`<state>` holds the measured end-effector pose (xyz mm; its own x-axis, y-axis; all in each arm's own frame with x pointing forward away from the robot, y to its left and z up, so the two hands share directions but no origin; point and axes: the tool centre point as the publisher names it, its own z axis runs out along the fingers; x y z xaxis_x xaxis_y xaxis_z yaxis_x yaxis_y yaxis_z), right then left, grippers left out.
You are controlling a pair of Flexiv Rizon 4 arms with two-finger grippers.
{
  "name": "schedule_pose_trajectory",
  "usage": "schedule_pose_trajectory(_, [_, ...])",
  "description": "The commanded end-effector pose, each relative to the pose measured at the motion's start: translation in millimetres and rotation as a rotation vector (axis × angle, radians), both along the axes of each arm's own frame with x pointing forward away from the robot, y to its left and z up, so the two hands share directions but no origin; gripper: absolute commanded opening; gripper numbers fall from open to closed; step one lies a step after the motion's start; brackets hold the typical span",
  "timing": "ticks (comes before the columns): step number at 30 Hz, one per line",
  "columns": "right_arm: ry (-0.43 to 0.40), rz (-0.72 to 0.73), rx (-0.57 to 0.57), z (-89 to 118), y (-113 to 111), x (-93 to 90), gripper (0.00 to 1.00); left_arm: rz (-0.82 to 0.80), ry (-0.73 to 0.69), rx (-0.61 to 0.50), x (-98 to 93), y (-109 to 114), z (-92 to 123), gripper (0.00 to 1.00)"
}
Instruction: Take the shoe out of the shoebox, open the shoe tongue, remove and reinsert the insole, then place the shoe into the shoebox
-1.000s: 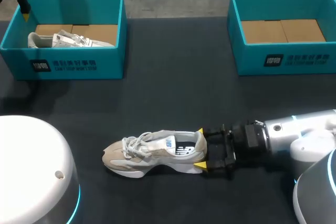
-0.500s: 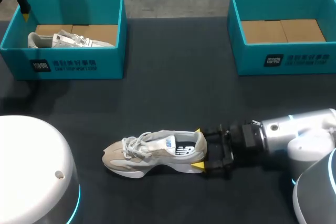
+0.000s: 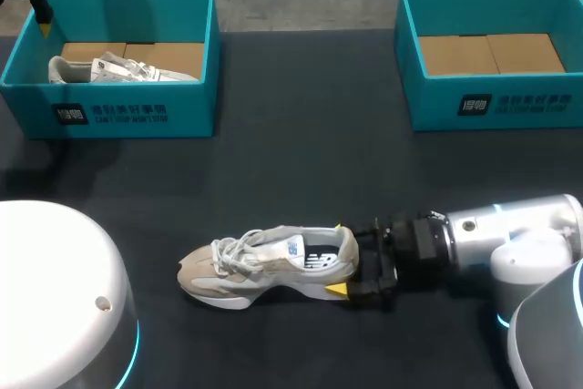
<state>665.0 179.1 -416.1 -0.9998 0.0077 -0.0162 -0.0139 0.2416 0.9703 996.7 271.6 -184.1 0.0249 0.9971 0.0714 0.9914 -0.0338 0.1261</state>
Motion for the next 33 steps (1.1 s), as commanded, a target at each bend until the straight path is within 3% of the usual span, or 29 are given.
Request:
schedule_pose_trajectory(1, [-0.001,0.005,-0.005,-0.8,5.3,3.2,1.00,0.001,-0.001,0.003,-0.8,-0.1,0.4,1.00])
schedule_pose_trajectory(24, [-0.011,0.022,-0.012,-1.8,10.6,-0.3,1.00,0.001,-0.001,0.003,-0.8,-0.1,0.4,1.00])
schedule_pose_trajectory(25, [-0.012,0.024,-0.014,-1.8,11.1,-0.4,0.74,0.001,-0.001,0.003,-0.8,-0.1,0.4,1.00])
schedule_pose_trajectory(26, [-0.013,0.025,-0.015,-1.8,11.1,-0.4,0.63,0.001,-0.001,0.003,-0.8,-0.1,0.4,1.00])
schedule_pose_trajectory(27, [-0.013,0.029,-0.018,-1.8,11.1,-0.3,0.44,0.001,-0.001,0.003,-0.8,-0.1,0.4,1.00])
schedule_pose_trajectory(30, [-0.014,0.027,-0.026,-1.7,11.3,-0.4,0.01,0.001,-0.001,0.003,-0.8,-0.1,0.4,1.00])
schedule_pose_trajectory(33, [-0.018,0.022,-0.031,-0.9,11.4,-0.9,0.00,0.001,-0.001,0.003,-0.8,-0.1,0.4,1.00])
